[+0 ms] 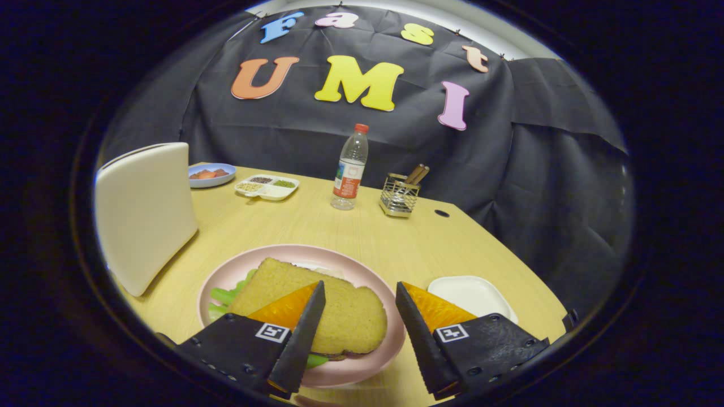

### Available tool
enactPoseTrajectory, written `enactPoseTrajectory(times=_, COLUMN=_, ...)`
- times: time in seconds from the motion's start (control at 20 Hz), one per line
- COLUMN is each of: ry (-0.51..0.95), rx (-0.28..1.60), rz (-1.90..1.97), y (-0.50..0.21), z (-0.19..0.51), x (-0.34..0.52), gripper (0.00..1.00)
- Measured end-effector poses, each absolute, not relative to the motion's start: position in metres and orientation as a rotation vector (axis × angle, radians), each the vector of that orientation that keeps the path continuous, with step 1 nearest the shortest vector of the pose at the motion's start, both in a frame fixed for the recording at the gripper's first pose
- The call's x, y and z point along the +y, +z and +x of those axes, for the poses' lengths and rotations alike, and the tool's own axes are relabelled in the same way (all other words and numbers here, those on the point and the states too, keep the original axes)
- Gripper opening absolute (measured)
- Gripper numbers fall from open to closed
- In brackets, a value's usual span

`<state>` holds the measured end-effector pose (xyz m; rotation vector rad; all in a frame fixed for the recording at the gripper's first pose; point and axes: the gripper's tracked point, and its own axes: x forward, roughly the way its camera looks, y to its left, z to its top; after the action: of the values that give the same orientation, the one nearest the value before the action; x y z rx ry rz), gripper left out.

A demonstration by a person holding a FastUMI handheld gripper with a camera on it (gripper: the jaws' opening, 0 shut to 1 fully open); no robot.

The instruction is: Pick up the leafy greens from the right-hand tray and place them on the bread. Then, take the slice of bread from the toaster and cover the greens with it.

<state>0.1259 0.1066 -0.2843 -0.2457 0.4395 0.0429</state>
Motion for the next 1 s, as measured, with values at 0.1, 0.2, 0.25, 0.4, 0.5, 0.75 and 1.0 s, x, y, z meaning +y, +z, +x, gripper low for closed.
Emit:
enactPoseTrajectory(times=0.1, ry=0.037, rx=0.422, rz=-0.248, y=-0.274, z=0.120, x=0.104, gripper=0.87)
enactPoseTrajectory(times=0.2, ry=0.056, rx=0.408, rz=-0.218, y=-0.259, z=0.113, x=0.109, gripper=0.96)
enactPoseTrajectory(times=0.25, ry=0.050, rx=0.394, rz=-0.206, y=-0.247, z=0.108, x=0.107, gripper=0.96)
enactPoseTrajectory(times=0.4, ry=0.040, rx=0.323, rz=-0.152, y=-0.200, z=0.091, x=0.105, gripper=0.95)
enactPoseTrajectory(times=0.5, ry=0.035, rx=0.278, rz=-0.118, y=-0.168, z=0.076, x=0.099, gripper=0.95)
enactPoseTrajectory(times=0.75, ry=-0.026, rx=0.168, rz=-0.117, y=-0.095, z=0.032, x=0.064, gripper=0.95)
enactPoseTrajectory(times=1.0, ry=-0.020, rx=0.108, rz=-0.077, y=-0.057, z=-0.021, x=0.041, gripper=0.95)
